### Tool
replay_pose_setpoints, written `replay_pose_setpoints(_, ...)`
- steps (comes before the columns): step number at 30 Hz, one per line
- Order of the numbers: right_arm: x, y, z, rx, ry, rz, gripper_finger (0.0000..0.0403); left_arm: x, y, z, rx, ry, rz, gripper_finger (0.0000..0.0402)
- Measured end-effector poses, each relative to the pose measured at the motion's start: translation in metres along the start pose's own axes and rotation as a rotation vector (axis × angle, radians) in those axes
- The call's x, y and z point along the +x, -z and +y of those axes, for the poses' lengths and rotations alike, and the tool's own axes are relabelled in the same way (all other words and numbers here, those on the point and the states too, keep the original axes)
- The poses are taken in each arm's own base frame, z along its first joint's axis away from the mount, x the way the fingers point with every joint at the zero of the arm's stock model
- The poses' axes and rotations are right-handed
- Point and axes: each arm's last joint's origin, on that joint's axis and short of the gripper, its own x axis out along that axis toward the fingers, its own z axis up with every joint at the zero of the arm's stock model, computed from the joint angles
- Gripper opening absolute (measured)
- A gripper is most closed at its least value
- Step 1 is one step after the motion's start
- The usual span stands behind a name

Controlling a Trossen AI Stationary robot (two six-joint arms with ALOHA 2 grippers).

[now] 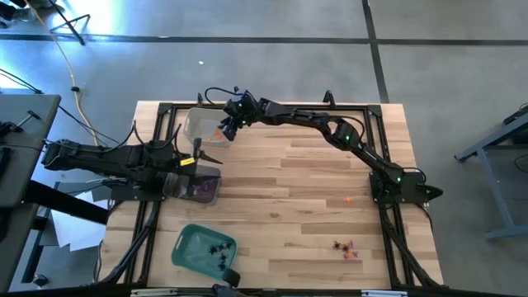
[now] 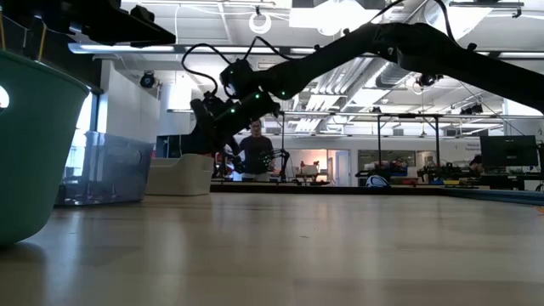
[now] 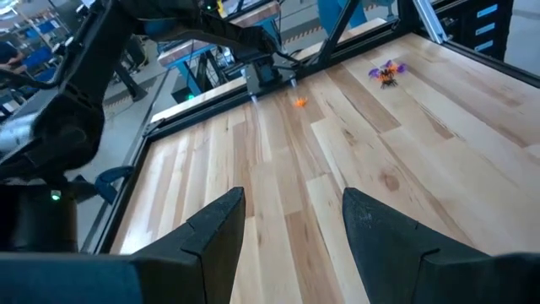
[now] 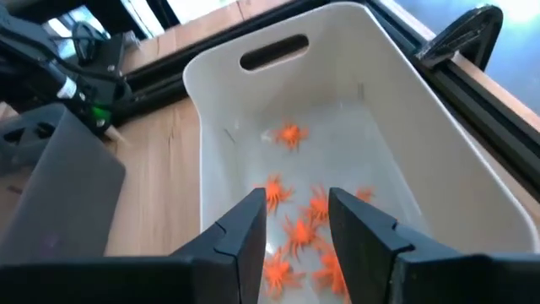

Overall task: Sort Halloween decoration
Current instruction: Put the middle right orange spider into the gray bin

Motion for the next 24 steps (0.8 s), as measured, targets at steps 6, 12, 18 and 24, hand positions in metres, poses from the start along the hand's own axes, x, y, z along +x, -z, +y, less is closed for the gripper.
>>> replay_pose_setpoints(6, -0.019, -0.015, 0.008, -0.080, 0.014, 0.116, 0.0126, -0.002, 0.001, 0.000, 0.005, 0.003, 0.011, 0.0186)
replay_pose_setpoints(12, -0.046, -0.007, 0.015, -0.092, 0.028, 0.349, 0.0126, -0.004, 0.006, -0.003, -0.005, 0.030, 0.061, 0.0186)
replay_pose_setpoints(18, -0.075, 0.018, 0.018, -0.051, 0.105, 0.733, 0.0126, -0.011, 0.010, -0.004, -0.020, 0.043, 0.085, 0.0186)
replay_pose_setpoints(24, -0.096, 0.035, 0.024, -0.015, 0.091, 1.014, 0.0126, -0.013, 0.010, -0.004, -0.018, 0.039, 0.091, 0.0186)
